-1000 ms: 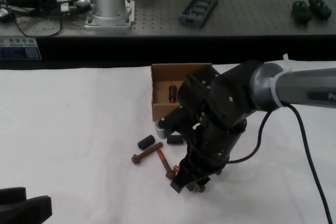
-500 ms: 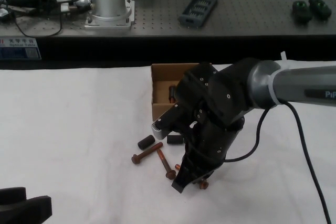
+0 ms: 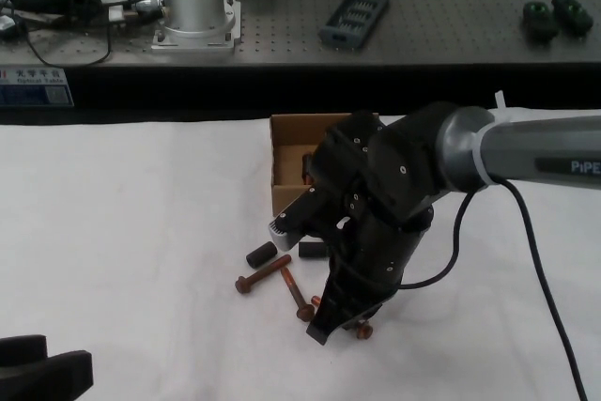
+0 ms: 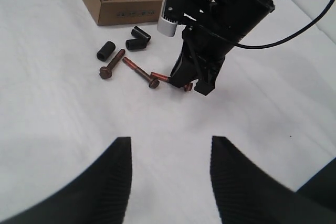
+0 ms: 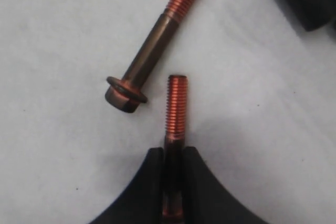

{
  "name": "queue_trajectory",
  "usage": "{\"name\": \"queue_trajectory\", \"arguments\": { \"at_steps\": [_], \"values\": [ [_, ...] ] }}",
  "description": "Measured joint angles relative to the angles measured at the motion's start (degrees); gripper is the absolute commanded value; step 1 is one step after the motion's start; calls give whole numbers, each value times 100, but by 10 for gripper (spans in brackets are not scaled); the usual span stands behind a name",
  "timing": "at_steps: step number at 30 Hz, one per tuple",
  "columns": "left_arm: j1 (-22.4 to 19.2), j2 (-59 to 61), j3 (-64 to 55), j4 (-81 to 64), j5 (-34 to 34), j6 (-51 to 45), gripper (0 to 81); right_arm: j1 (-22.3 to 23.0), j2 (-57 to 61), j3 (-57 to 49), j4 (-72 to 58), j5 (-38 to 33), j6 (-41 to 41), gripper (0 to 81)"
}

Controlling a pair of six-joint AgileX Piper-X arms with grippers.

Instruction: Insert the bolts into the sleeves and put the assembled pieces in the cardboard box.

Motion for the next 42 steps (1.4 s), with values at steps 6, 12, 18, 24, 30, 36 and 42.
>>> {"name": "queue_trajectory", "arguments": {
  "at_steps": [6,12,18,24,30,36,42],
  "values": [
    [0,0,0,0,0,0,344,0,-42,0,102,0,-29,17],
    [0,0,0,14,0,0,344,0,-277,54,791,25,-712,17],
    [0,0,0,13,0,31,344,0,-702,70,1351,35,-2940,17],
    [0,0,0,24,0,807,344,0,-814,70,1355,35,-5011,17],
    [0,0,0,24,0,2270,344,0,-814,70,1009,50,-7306,17],
    [0,0,0,24,0,2402,344,21,-800,70,552,50,-8901,17],
    [0,0,-22,24,0,2136,344,225,-600,70,645,57,-10329,17]
  ]
}}
